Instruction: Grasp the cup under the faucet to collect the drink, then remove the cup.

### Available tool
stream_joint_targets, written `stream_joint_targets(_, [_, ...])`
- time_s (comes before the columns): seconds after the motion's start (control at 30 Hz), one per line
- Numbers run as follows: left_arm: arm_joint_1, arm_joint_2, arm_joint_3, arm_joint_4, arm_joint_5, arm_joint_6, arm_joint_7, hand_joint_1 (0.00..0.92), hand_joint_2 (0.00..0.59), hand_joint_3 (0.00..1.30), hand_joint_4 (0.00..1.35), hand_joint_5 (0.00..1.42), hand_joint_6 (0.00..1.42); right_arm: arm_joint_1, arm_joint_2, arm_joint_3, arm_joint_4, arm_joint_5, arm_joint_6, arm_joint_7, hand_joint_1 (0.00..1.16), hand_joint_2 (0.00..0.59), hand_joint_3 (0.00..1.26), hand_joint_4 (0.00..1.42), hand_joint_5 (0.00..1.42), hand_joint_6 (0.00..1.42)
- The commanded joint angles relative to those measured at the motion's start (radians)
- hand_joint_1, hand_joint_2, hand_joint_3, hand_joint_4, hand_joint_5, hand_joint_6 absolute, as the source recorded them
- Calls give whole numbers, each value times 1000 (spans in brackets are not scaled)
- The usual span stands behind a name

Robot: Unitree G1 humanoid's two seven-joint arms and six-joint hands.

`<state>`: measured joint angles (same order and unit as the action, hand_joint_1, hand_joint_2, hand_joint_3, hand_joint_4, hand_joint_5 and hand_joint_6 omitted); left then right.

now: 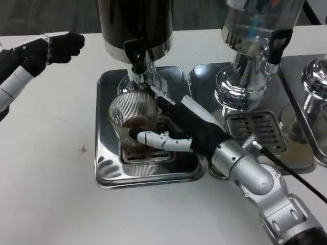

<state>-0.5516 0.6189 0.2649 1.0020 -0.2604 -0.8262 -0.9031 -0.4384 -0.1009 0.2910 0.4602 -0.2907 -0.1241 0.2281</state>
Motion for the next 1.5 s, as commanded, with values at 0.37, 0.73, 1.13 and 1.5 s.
stream_joint_targets(0.37, [30, 17, -3, 3, 16, 5, 22, 0, 112, 311, 234, 201, 199, 33, 10, 35, -45, -56, 25, -52, 533, 215, 0, 0, 0, 42])
stream_joint_targets(0.73, [48, 17, -3, -4, 25, 2, 27, 0, 119, 322, 251, 202, 199, 40, 23, 54, -49, -81, 46, -88, 539, 218, 0, 0, 0, 61])
stream_joint_targets(1.13, [73, 14, -7, -10, 36, 5, 29, 0, 120, 326, 251, 212, 202, 56, 37, 90, -71, -132, 95, -148, 546, 221, 0, 0, 36, 116])
stream_joint_targets(1.5, [91, 15, -7, -11, 38, 8, 36, 0, 118, 327, 258, 213, 217, 75, 69, 107, -76, -160, 106, -210, 547, 221, 0, 43, 160, 203])
